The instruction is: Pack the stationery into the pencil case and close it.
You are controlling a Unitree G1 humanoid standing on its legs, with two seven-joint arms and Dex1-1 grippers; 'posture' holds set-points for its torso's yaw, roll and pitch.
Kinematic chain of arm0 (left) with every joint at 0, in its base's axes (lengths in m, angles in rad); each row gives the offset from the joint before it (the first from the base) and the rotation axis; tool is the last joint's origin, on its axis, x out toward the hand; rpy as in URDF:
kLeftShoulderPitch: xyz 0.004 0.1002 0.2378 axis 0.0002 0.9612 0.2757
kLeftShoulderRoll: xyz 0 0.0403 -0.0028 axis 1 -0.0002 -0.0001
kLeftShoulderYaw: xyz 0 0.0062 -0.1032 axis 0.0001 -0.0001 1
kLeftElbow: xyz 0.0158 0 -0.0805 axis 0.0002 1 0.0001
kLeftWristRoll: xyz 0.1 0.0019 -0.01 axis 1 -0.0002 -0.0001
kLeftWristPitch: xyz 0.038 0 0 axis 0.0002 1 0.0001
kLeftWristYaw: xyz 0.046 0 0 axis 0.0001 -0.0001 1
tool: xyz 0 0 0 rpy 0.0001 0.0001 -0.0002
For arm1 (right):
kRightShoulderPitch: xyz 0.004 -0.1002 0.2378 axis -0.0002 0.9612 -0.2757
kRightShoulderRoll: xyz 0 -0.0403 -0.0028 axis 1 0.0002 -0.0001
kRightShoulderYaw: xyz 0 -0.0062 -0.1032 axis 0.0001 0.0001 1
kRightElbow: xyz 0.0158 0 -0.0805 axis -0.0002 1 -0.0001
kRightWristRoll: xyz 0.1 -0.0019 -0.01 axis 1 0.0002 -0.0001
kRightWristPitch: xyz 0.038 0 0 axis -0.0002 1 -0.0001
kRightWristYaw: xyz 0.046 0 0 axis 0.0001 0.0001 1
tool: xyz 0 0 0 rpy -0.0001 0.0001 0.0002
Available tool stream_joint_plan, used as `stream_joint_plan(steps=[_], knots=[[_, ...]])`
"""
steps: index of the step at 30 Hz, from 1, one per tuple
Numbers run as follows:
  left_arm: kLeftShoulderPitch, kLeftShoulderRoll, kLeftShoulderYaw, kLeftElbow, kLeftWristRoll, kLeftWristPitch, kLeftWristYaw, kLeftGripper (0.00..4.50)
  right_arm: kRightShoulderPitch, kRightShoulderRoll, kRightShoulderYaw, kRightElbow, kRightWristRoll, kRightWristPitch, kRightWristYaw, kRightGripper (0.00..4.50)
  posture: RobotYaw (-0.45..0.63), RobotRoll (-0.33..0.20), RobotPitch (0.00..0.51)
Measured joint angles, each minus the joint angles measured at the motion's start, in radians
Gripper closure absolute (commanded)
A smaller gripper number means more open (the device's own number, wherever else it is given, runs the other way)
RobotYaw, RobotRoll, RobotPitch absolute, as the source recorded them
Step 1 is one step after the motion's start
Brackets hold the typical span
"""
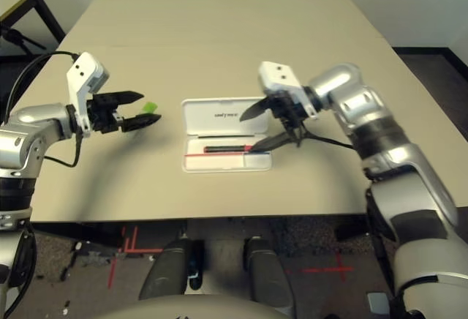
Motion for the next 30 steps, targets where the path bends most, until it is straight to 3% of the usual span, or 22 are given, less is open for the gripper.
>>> stream_joint_plan(steps=[9,20,29,30], knots=[[-0.052,-0.080,-0.007,0.234,0.111,-0.024,0.201,0.00,0.044,-0.075,-0.009,0.010,0.061,-0.026,0.000,0.03,-0.01,0.000,0.099],[-0.123,-0.101,-0.045,0.498,0.223,-0.122,0.264,0.00,0.065,-0.101,-0.044,-0.025,0.090,-0.023,0.000,0.03,-0.03,0.000,0.098],[-0.124,-0.101,-0.056,0.535,0.237,-0.170,0.216,3.31,0.070,-0.100,-0.083,-0.037,0.083,-0.002,0.000,0.00,-0.02,0.000,0.097],[-0.124,-0.100,-0.056,0.535,0.238,-0.169,0.215,3.41,0.071,-0.100,-0.083,-0.038,0.082,-0.001,0.000,0.00,-0.02,0.000,0.097]])
